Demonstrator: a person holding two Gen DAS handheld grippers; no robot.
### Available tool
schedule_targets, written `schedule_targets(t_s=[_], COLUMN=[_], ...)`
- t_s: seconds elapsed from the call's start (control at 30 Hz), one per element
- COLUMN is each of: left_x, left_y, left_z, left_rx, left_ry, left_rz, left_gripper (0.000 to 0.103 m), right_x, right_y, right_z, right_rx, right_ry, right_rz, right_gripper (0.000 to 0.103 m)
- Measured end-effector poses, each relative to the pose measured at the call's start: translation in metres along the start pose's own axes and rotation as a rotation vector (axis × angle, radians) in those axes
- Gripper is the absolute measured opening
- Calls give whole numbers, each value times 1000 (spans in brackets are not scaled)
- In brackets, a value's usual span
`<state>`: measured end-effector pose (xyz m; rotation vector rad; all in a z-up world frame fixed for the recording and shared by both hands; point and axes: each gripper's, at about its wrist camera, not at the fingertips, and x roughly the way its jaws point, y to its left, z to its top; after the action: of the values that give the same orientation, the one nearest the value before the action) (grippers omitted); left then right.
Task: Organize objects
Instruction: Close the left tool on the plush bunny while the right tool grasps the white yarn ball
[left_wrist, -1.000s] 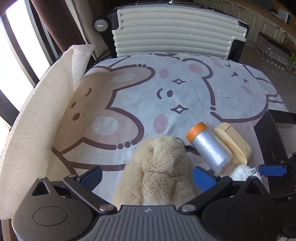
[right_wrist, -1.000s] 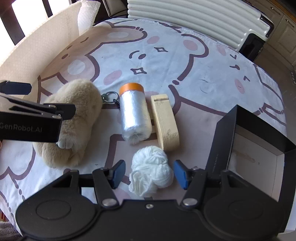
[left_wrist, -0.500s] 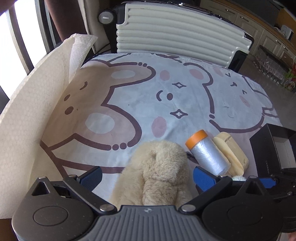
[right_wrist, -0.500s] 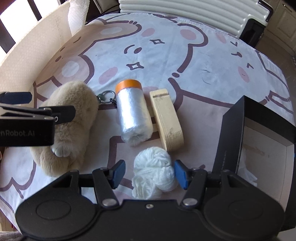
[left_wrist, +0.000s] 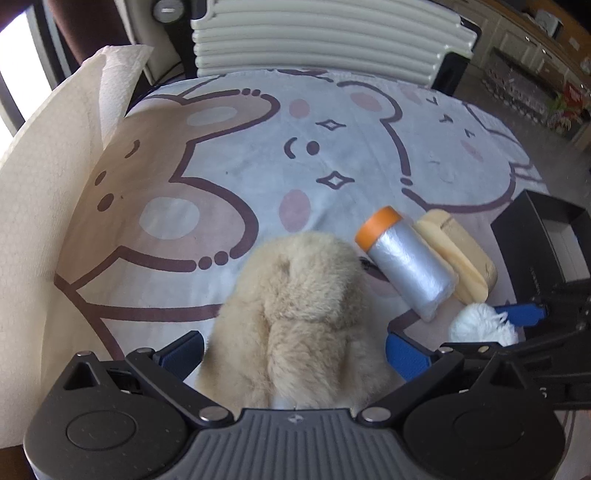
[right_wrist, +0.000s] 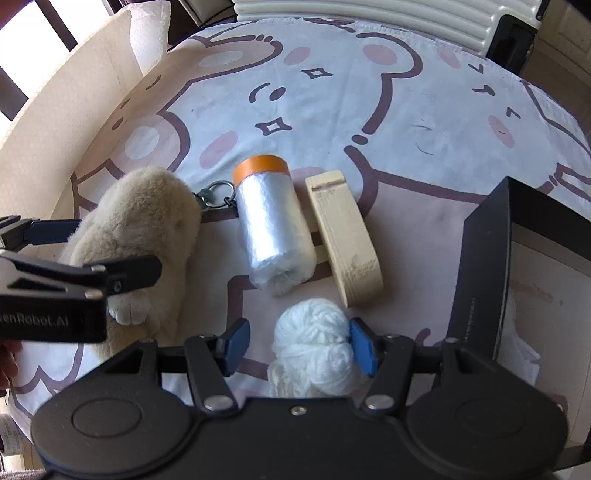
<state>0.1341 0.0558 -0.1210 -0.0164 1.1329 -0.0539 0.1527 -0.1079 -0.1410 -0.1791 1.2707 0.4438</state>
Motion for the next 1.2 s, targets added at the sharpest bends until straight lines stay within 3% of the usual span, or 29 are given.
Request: schedule_targets(t_s=[0.53,0.87,1.2], left_x=[28,39,41], left_y=[-32,-38,-36], left_z=[0,4,3], left_rx=[112,66,106], left_ry=[123,168,179], left_rz=[133,162,243], left_gripper=[103,103,103], right_x=[8,1,0], right_y=[-13,-6,-5], right_z=[-7,-11,-15], right_rx=[-38,-88,-92], right_ry=[44,38,39], right_rz=[-35,-46,-52], right_gripper=[56,51,50])
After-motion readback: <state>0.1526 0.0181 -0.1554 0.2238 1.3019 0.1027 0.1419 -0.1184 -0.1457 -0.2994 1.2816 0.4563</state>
